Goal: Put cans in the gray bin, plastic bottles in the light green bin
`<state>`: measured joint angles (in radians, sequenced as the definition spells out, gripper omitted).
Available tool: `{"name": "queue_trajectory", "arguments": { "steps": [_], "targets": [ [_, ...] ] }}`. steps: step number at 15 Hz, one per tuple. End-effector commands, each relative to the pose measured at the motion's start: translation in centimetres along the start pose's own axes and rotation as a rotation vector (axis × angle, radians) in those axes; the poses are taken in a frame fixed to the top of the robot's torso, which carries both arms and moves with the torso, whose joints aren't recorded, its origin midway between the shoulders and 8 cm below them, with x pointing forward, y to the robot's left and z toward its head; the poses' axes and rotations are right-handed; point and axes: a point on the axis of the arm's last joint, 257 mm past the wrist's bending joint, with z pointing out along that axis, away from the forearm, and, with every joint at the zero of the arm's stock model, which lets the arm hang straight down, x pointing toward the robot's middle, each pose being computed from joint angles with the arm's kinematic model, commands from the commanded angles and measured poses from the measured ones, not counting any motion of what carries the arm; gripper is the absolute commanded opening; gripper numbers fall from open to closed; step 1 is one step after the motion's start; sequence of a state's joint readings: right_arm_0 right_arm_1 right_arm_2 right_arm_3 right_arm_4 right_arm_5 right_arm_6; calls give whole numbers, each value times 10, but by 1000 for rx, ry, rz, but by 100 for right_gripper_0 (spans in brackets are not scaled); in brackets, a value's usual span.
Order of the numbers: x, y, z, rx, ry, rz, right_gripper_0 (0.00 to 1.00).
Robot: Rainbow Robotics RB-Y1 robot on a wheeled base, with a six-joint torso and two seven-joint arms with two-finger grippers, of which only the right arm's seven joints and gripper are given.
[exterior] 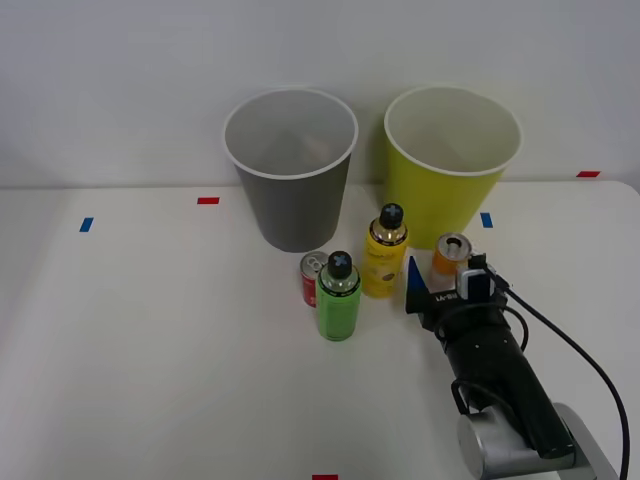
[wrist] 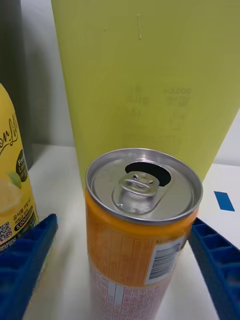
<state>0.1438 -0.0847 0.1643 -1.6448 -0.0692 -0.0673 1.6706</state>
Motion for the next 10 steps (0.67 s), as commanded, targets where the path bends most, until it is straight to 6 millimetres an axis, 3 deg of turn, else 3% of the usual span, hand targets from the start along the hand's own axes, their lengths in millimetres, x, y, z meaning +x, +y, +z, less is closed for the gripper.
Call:
{"name": "queue_trajectory", "arguments": {
  "steps": [1,4,10],
  "targets": [
    [0,1,0,-4,0,-4,39],
    [-2,1,1,-7,-3,-9,18],
    [-1,0,0,-18,-5,-7,14]
  ]
}}
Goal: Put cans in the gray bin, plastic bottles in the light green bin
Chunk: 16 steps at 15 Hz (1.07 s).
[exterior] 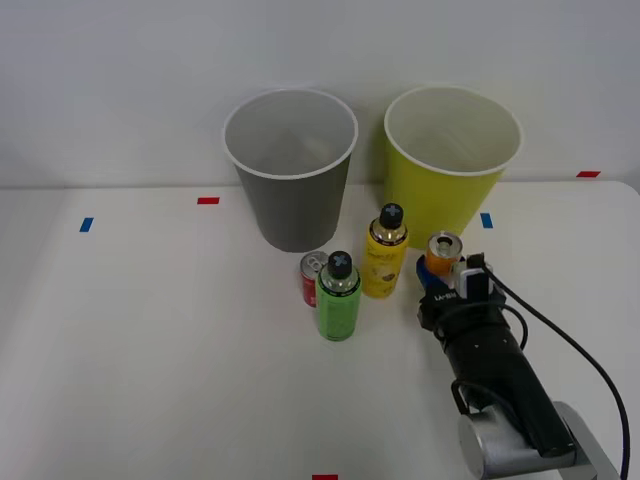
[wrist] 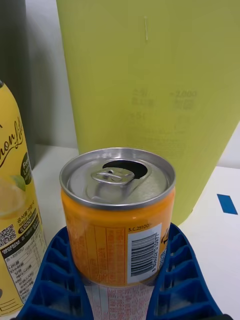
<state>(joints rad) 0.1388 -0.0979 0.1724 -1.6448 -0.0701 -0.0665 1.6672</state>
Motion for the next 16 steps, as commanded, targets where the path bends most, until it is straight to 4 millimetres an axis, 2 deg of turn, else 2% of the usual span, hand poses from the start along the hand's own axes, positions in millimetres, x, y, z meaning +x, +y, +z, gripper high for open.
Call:
{"name": "queue_trajectory", "arguments": {
  "steps": [1,4,7,10,13,16],
  "targets": [
    [0,-1,-1,-10,-4,2,13],
    [2,4,-7,-22,-12,8,13],
    [2,6,-23,-34,-17,21,12],
    [-13,11,-50,-48,-38,51,12],
    [-29,2,-79,-40,-52,65,10],
    [-63,-1,-102,-49,-99,97,7]
  ]
}}
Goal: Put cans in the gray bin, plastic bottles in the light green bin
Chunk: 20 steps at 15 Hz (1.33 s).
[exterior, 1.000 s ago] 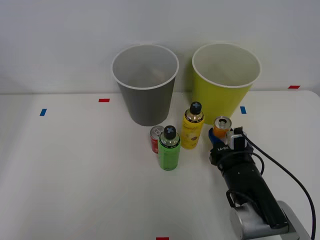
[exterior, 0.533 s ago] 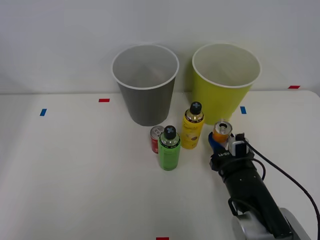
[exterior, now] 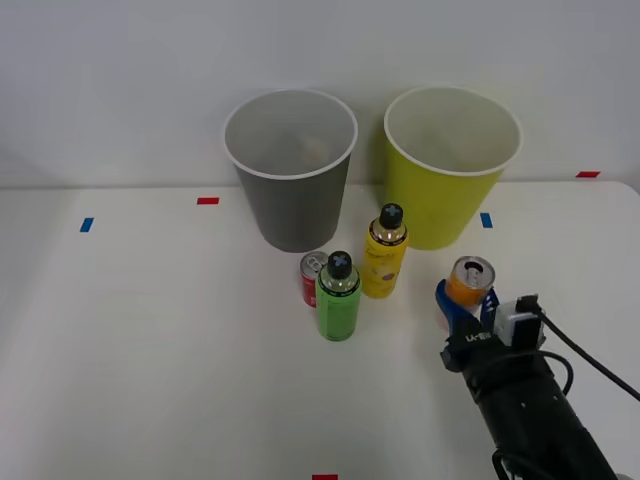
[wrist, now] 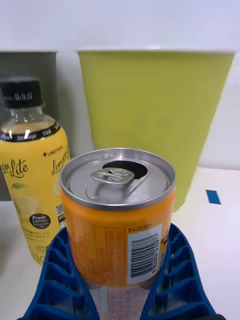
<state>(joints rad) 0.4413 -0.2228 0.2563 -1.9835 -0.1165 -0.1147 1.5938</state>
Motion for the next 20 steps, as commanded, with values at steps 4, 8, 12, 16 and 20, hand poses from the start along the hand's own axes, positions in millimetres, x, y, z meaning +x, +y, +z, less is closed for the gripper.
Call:
{"name": "queue_trajectory", "arguments": {
  "steps": [4,8,12,16,20],
  "targets": [
    [-81,16,-16,-62,-132,109,3],
    [-127,22,-8,-90,-231,161,3],
    [-158,24,6,-113,-306,195,2],
    [-184,39,24,-161,-333,225,0],
    [-213,78,60,-222,-298,260,0]
  ]
}}
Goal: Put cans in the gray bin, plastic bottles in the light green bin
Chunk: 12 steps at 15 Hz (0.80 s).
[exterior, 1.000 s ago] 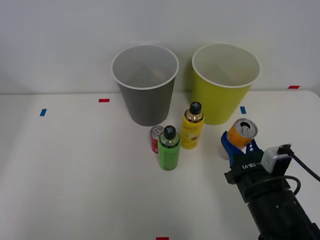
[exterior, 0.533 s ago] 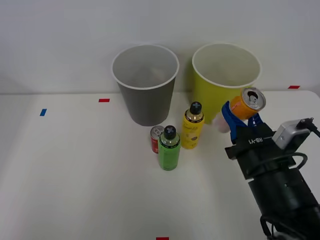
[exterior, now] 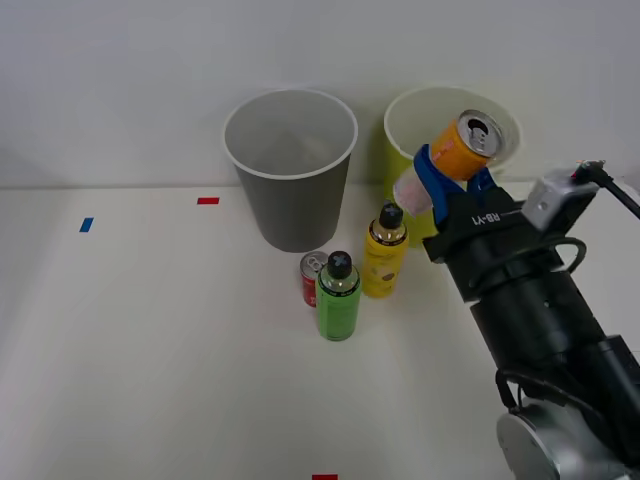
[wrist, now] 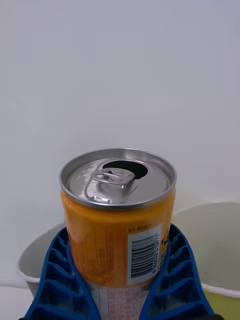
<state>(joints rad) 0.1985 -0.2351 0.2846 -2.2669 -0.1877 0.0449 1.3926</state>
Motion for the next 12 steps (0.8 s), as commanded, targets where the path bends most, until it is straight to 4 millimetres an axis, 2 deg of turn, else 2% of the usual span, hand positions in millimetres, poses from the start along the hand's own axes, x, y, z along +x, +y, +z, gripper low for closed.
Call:
{"name": "queue_trajectory", "arguments": {
  "steps": [1,4,8,12],
  "targets": [
    [-11,33,44,-41,29,43,0],
    [-16,52,70,-57,77,68,0],
    [-19,72,87,-73,121,95,0],
    [-7,82,120,-92,134,77,0]
  ]
}}
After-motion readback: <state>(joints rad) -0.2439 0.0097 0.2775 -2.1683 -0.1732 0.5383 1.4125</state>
